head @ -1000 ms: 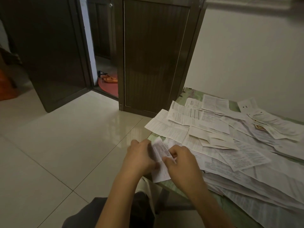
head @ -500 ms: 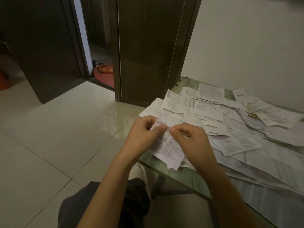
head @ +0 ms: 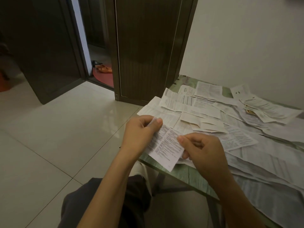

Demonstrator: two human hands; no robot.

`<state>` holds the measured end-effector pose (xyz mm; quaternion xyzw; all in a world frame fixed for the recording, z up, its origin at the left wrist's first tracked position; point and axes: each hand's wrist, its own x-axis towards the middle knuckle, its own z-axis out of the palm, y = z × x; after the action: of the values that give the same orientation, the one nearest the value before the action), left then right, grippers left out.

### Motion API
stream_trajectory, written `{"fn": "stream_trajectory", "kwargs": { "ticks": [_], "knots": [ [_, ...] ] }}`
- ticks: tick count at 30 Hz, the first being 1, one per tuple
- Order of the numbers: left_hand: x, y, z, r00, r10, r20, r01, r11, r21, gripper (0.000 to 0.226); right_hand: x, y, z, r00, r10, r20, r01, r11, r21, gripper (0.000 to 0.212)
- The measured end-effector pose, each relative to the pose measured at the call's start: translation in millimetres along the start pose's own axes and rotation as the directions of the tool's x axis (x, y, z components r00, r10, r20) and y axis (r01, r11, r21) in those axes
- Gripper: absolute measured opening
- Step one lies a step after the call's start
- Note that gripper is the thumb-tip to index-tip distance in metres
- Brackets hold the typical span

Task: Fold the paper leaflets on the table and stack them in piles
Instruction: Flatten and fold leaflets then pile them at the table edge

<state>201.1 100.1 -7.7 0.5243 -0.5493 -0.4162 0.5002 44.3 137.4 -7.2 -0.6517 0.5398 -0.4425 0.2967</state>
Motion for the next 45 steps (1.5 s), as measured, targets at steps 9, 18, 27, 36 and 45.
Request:
{"fn": "stream_trajectory", "kwargs": {
  "ticks": [9,18,27,36,45],
  "knots": [
    [6.5,6.9,0.2,0.992,-0.041,-0.115,0.024,0.989,-0.145,0.034,-18.6,4.7,-34.7,0.945,0.157,-0.286,-0.111,0.979,0.172,0.012],
    [7.2,11.6,36.4,0.999,0.021,-0.042,-0.023,0.997,-0.068,0.027,10.3,0.7,-24.6,0.959,0.283,0.006,-0.276,0.928,0.252,0.010],
    [15.8,10.2,47.1,0.939,-0.071,0.335,0.088,0.996,-0.035,0.014,4.3,23.3,-51.2,0.919,0.272,-0.286,-0.208,0.949,0.235,0.010],
    [-14.1,22.9,117.3,0.920,0.001,0.392,0.066,0.985,-0.158,0.014,-30.9,21.3,-111.3,0.884,0.256,-0.391,-0.235,0.967,0.101,0.015],
    [-59.3,70.1,222.6,0.774,0.038,0.633,0.122,0.970,-0.208,0.007,-90.4,17.8,-228.4,0.765,0.170,-0.622,-0.245,0.969,-0.036,0.016]
  ]
}}
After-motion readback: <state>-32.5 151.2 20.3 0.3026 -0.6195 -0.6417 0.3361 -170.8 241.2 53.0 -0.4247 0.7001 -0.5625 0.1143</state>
